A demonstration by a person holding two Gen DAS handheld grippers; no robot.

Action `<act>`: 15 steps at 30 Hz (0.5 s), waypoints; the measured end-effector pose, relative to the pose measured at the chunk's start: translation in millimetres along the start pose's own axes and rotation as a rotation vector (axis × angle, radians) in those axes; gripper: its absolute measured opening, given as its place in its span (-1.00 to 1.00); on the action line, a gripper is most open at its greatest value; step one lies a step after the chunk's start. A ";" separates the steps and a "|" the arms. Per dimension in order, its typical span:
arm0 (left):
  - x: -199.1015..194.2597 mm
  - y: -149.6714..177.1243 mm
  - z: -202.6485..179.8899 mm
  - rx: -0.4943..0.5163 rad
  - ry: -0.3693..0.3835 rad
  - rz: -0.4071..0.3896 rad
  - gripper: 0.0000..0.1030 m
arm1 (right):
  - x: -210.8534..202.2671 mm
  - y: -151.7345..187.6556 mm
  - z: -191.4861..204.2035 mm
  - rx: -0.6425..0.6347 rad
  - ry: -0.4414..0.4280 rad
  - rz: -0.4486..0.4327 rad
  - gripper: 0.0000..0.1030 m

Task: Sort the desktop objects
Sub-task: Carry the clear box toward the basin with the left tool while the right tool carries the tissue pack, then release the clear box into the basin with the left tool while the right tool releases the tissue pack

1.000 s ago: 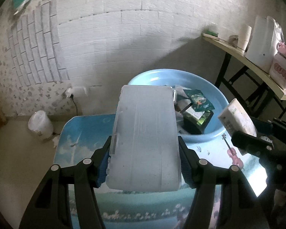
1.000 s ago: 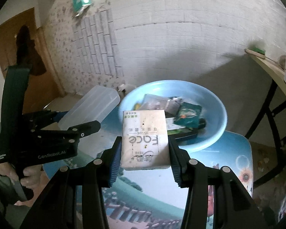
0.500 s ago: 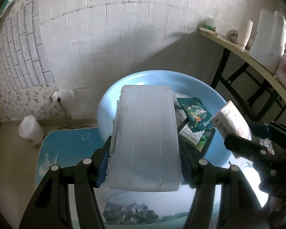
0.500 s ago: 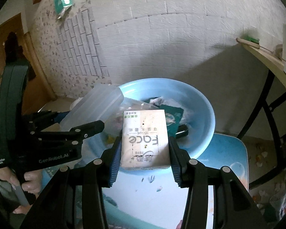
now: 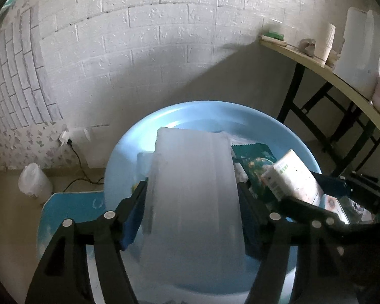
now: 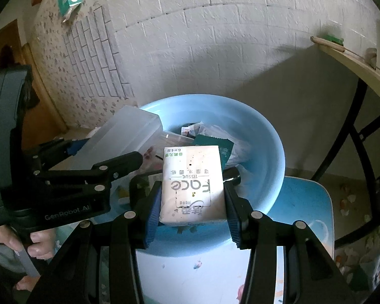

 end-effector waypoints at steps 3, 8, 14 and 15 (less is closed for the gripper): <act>8.5 -5.0 -1.4 -0.003 -0.010 0.007 0.32 | 6.4 -6.2 0.7 -0.009 0.011 -0.001 -0.18; 8.1 -12.9 4.8 -0.027 0.001 -0.004 0.36 | 13.7 -15.0 -6.7 0.007 0.029 -0.001 -0.16; -8.3 -15.7 14.8 -0.056 0.002 -0.029 0.62 | 12.0 -8.4 -8.8 0.018 0.043 0.008 0.36; -12.3 -16.6 15.6 -0.061 0.007 -0.036 0.64 | 12.5 -7.8 -8.5 0.021 0.041 0.011 0.37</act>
Point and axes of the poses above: each gripper's, at about its wrist camera, not at the fingertips, and x roughly the way its jaws point, z to its left, y to its underside, the point moved 6 cm from there along x, roughly the way its jaws point, and after that the axes turned 2 degrees about -x, right-handed, at the moved point
